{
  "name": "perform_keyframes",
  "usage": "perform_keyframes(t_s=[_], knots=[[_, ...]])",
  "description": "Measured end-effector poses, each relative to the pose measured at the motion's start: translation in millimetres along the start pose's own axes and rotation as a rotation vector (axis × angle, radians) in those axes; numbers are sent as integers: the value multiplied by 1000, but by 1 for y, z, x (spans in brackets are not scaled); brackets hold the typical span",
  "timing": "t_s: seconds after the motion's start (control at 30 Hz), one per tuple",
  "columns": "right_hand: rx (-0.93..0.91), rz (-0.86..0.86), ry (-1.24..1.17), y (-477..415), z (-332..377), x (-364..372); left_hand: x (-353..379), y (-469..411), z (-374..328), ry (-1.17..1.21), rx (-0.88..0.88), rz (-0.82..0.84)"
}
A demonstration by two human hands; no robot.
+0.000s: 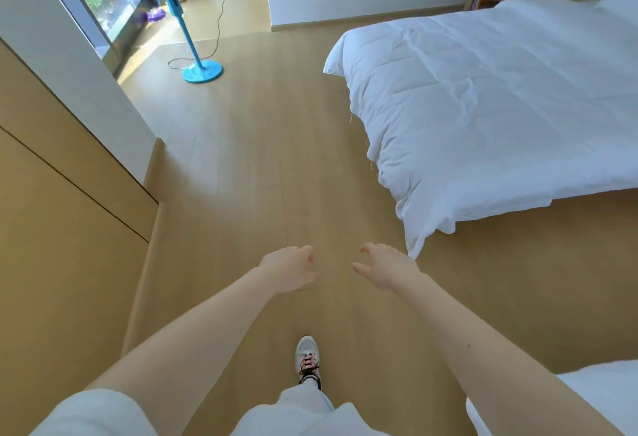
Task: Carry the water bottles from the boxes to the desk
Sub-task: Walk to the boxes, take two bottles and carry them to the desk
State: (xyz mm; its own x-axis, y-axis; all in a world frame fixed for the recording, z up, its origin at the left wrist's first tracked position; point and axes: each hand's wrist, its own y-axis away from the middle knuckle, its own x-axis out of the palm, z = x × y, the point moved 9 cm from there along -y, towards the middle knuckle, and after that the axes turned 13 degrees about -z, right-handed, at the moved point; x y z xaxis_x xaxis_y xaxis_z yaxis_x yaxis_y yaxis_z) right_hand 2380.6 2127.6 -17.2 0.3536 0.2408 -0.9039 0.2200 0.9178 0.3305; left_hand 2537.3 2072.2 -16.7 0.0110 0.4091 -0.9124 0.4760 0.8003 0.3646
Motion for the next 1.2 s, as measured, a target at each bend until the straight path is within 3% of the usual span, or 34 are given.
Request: perform_keyframes(t_s=[0.5, 0.93, 1.2], knots=[[-53, -38, 172, -199, 112, -70, -104, -175, 119, 70, 46, -23], [-263, 21, 210, -400, 212, -94, -180, -299, 238, 70, -159, -62], [-316, 27, 165, -542, 243, -138, -260, -414, 274, 41, -230, -83]])
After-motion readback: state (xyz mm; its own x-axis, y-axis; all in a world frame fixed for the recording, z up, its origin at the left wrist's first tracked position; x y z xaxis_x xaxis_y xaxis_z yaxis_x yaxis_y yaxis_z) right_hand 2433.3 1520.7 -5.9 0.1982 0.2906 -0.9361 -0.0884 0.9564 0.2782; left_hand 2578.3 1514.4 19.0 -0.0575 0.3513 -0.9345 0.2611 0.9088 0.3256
